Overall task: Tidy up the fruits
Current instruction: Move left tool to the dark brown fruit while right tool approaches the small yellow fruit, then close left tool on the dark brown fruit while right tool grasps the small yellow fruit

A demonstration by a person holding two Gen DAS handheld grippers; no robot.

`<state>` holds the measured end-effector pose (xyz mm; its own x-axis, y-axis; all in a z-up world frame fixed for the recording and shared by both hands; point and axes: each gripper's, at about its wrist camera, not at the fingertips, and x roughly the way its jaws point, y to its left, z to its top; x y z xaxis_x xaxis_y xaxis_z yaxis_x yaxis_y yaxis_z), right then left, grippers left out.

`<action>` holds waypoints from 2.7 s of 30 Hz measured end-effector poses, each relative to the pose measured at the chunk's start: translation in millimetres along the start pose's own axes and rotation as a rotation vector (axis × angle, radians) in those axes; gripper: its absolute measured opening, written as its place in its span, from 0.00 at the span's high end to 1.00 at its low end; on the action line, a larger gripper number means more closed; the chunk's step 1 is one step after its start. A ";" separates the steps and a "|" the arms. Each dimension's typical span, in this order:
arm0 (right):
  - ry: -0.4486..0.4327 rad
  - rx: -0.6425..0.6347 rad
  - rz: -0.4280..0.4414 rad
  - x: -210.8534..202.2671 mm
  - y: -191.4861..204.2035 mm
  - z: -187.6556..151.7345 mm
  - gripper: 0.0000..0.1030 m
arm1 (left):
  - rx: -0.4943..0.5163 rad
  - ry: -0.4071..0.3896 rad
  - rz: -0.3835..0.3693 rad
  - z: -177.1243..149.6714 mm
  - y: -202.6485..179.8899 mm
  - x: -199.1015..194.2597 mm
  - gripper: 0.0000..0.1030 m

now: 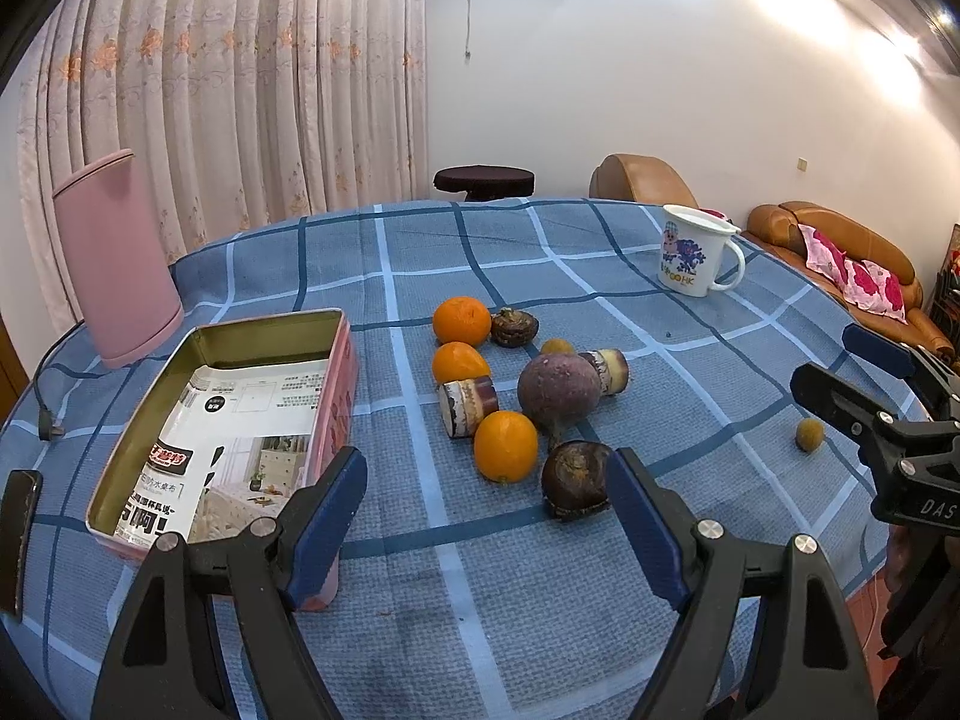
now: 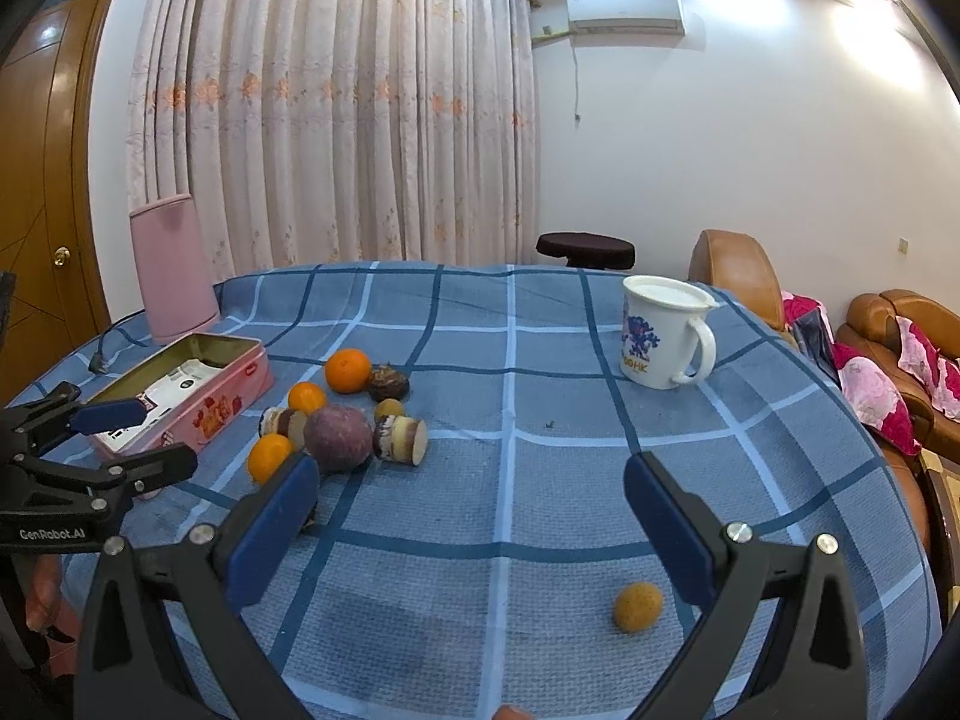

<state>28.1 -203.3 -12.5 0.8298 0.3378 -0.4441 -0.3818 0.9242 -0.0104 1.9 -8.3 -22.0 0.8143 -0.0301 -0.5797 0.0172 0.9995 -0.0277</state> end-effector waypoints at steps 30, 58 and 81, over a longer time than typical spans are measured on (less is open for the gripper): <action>0.044 0.007 -0.002 10.2 -2.8 -6.7 0.00 | -0.001 0.031 -0.009 -5.1 -2.9 7.5 0.20; 0.184 0.145 -0.064 31.8 -73.0 -59.6 0.28 | 0.034 0.171 -0.171 -19.3 -45.5 55.5 0.34; 0.156 0.087 0.044 31.3 -46.5 -53.4 0.75 | -0.019 0.138 -0.165 -9.8 -31.0 56.9 0.57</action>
<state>50.1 -245.2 -73.7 0.7374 0.3525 -0.5762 -0.3739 0.9234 0.0865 42.0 -41.1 -62.2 0.7139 -0.1958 -0.6723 0.1312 0.9805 -0.1462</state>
